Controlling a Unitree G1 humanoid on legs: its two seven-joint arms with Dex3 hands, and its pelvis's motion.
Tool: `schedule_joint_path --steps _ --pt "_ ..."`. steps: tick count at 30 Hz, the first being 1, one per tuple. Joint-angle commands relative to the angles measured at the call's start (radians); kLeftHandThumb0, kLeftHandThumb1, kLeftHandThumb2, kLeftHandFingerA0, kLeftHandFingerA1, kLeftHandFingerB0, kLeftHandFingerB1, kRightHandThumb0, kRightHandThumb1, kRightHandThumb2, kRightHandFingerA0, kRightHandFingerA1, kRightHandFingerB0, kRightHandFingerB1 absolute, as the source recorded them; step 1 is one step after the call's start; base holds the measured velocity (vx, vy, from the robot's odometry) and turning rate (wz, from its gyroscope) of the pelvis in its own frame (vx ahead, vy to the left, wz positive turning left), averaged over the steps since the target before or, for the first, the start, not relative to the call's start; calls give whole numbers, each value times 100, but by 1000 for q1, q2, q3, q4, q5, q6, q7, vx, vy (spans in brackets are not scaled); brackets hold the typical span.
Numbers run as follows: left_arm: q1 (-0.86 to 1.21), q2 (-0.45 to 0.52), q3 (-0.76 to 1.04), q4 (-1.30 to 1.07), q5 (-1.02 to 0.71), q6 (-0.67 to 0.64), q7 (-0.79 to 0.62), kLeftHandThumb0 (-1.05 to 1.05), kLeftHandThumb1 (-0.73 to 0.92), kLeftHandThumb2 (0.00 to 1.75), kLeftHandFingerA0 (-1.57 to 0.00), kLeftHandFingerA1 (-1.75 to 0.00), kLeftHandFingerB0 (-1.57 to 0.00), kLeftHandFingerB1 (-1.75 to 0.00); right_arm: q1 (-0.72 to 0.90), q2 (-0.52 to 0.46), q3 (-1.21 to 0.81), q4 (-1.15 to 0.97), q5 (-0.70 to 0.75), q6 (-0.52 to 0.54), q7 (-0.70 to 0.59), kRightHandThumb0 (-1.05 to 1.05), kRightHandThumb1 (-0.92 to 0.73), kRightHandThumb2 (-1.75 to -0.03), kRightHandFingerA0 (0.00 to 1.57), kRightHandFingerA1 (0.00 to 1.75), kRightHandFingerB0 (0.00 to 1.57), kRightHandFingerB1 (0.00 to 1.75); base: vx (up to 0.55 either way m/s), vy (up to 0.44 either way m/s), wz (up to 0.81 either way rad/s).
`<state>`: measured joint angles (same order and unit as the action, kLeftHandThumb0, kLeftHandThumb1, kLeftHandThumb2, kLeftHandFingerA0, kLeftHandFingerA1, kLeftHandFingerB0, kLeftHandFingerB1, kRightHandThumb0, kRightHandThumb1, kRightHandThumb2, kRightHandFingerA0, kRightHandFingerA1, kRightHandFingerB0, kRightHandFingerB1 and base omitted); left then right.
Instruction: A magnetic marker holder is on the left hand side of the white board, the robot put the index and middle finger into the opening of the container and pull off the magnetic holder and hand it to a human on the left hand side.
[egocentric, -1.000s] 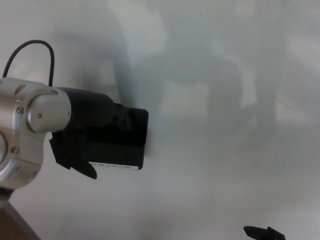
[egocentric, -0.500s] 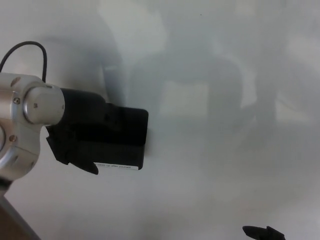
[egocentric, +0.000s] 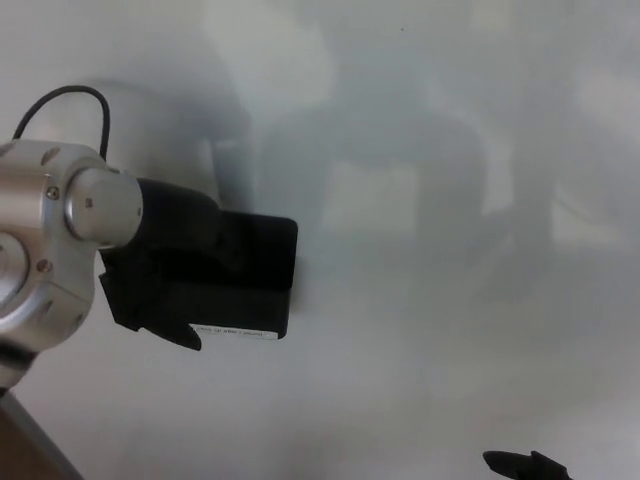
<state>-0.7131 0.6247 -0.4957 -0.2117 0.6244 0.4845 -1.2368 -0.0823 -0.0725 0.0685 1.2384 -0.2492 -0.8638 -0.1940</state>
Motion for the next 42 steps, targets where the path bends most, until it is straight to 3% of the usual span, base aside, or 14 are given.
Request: schedule_joint_path --steps 1,7,9,10,14,16,17,19,20,22,23,31,32,42 --pt "-33 -4 35 -48 -47 52 -41 -78 52 88 -4 -27 -10 -29 0 -14 -2 -4 4 -14 2 -51 -75 -63 77 52 59 39 0 0 0" --pt "-79 31 116 -143 -138 84 -113 -86 64 100 -4 -36 -11 -27 -8 -14 -2 -5 3 -9 6 -52 -75 -63 79 53 59 39 0 0 0" --pt "-93 39 132 -162 -158 96 -126 -87 75 66 -11 -33 -13 -24 -9 -15 0 -5 -1 -11 3 -51 -75 -63 80 53 59 40 0 0 0" --pt "-118 45 144 -190 -169 128 -146 -81 63 101 -11 -46 -3 -34 -8 -16 1 -7 -2 -6 0 -51 -75 -63 78 52 59 39 0 0 0" --pt "-140 59 168 -229 -209 158 -160 -38 41 102 -3 -49 0 -46 1 -22 3 -9 -5 -10 -3 -49 -75 -63 78 52 59 40 0 0 0" --pt "-147 74 167 -242 -216 143 -164 -81 64 96 -22 -48 -6 -33 4 -20 4 -9 -4 -15 -2 -50 -75 -63 78 52 59 40 0 0 0" --pt "-156 81 165 -243 -220 139 -168 -38 41 102 -3 -49 0 -47 0 -17 2 -10 0 -14 3 -50 -75 -64 76 52 59 40 0 0 0" --pt "-165 94 158 -267 -219 179 -175 -38 40 101 -4 -49 0 -46 1 -18 6 -11 -4 -8 1 -51 -75 -63 78 53 59 39 0 0 0" --pt "-169 98 154 -275 -217 187 -180 -78 60 97 -12 -47 -3 -34 1 -18 6 -11 -4 -8 1 -50 -75 -63 78 53 59 40 0 0 0" --pt "-178 107 141 -285 -219 201 -185 -78 77 63 -12 -33 -11 -24 1 -17 8 -10 -6 -11 -2 -49 -75 -63 77 52 59 40 0 0 0" --pt "-182 111 133 -287 -218 199 -184 -80 62 96 -4 -36 -9 -27 0 -17 9 -9 -5 -13 0 -50 -75 -63 77 53 59 40 0 0 0" --pt "-169 115 59 -255 -203 209 -168 -78 74 63 -6 -28 -9 -23 6 -17 9 -10 -4 -10 -1 -50 -75 -63 76 51 60 40 0 0 0" --pt "-167 115 25 -231 -184 217 -169 -86 62 97 0 -22 -7 -21 5 -17 8 -8 -3 -13 0 -50 -75 -63 77 51 60 40 0 0 0" --pt "-126 83 -85 4 -160 133 -82 -101 72 105 0 -8 -2 -4 5 -16 6 -7 0 -8 2 -51 -74 -63 77 51 61 40 0 0 0"
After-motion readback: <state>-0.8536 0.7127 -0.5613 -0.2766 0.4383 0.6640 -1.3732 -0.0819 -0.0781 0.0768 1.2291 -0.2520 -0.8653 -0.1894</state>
